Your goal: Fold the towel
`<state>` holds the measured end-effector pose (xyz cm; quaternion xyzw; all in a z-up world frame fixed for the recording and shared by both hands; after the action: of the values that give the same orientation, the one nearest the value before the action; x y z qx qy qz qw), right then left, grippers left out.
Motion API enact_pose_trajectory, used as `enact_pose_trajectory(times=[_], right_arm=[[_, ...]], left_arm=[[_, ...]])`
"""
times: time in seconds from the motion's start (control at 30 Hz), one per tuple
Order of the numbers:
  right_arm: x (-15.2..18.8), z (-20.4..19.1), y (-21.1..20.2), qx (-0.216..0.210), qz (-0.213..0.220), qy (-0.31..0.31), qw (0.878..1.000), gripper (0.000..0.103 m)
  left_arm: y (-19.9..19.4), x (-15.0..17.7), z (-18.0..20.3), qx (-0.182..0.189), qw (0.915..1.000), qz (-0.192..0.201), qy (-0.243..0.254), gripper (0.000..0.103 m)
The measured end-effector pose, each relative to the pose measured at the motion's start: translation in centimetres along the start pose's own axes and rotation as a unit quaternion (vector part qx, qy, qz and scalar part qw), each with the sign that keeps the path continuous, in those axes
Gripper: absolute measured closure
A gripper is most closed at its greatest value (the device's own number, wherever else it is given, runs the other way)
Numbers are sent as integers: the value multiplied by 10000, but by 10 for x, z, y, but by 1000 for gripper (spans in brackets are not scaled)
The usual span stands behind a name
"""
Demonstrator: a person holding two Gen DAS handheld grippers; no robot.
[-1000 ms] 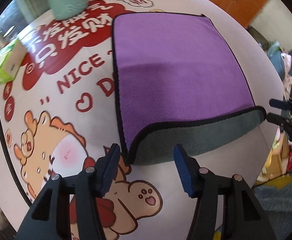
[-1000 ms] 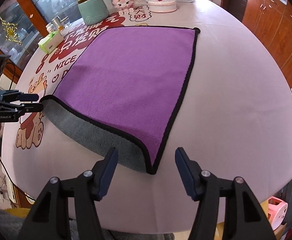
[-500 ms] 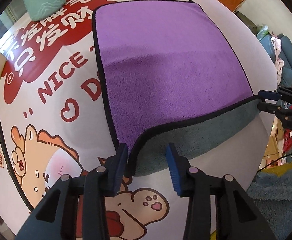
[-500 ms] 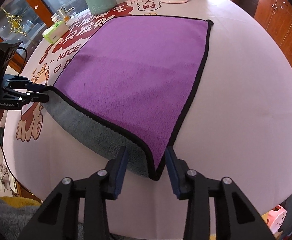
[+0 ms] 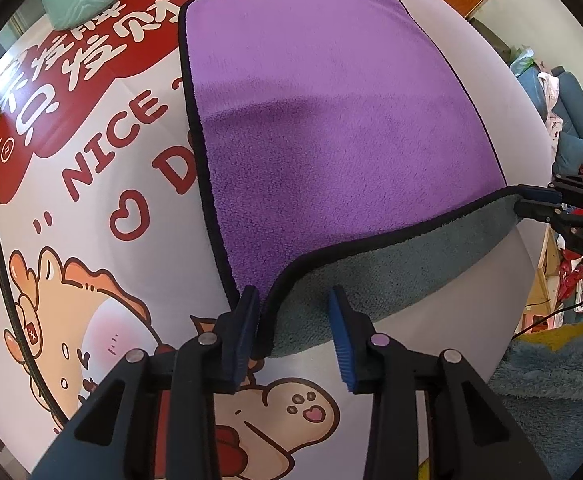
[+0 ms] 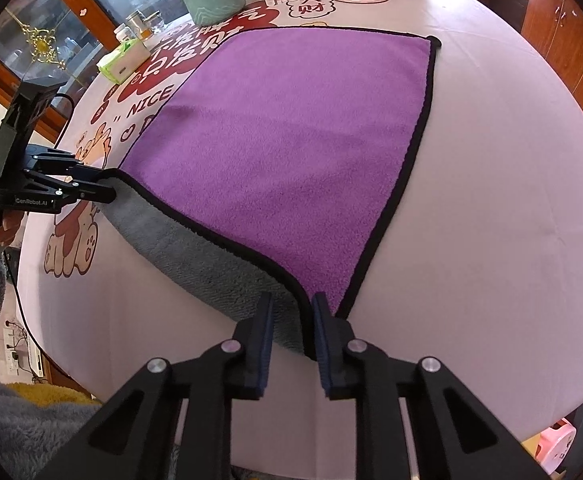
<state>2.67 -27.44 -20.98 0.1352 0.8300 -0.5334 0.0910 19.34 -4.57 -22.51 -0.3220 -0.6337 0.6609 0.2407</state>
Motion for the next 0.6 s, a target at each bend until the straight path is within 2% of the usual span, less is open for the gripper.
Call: enact_pose_trajectory(times=[0.1,0.17,0.43,0.6], right_arm=[[0,0,-1,-1,13,-1,10000,90],[0,1,-1,-2,12,2,10000,91],[0,-1,-1,-7,40,-55,10000,97],[0,-3,-3,-43,102,-57,9999,98]], left_arm=[[-1,-2,-4,-26,10000,-15,-9,70],[-1,-4,-7,-48,10000,-31,-4,78],[0,-6,1,-300,9994,-147,111,93],[-6,-8,12,-492,9986,-139,158,96]])
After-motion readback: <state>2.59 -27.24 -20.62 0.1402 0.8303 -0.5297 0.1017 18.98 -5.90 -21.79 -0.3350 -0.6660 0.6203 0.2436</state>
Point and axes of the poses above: each gripper's, at about its wrist camera, not at the fingertips, and y roughly the way its jaws point, z to its right, x to its underside, the point moved 3 cm from there along y, roughly the way its jaws point, and after that the axes turned 12 degrees about -x, right-handed, at the moved point
